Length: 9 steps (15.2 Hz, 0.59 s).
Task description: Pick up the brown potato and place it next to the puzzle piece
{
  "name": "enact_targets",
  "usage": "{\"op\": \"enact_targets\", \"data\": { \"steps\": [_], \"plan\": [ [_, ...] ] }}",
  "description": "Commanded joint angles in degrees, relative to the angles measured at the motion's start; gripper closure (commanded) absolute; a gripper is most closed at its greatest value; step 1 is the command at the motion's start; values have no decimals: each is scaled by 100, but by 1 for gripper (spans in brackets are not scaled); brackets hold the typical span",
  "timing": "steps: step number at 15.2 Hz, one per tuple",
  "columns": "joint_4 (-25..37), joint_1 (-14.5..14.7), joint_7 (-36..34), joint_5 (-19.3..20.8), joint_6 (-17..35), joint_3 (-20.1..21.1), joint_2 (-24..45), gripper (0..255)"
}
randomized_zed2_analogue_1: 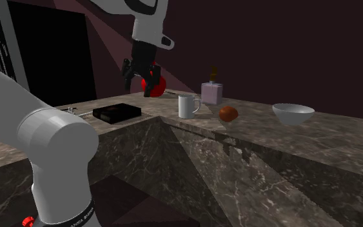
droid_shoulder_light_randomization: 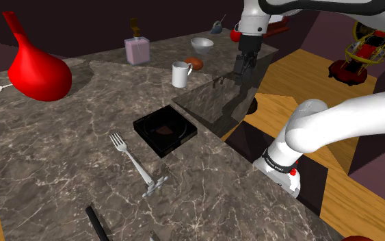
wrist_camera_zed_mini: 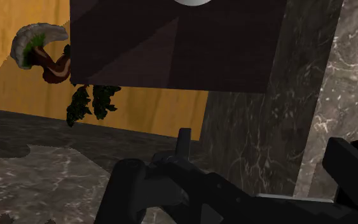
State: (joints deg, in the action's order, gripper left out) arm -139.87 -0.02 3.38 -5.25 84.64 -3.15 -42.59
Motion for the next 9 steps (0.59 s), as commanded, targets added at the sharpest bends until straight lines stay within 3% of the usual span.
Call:
{"op": "enact_targets", "data": {
  "steps": [1,9],
  "plan": [
    [0,0,0,0,0,0,0,0],
    [325,-180,230,370,1441,-191,1260,0]
  ]
}}
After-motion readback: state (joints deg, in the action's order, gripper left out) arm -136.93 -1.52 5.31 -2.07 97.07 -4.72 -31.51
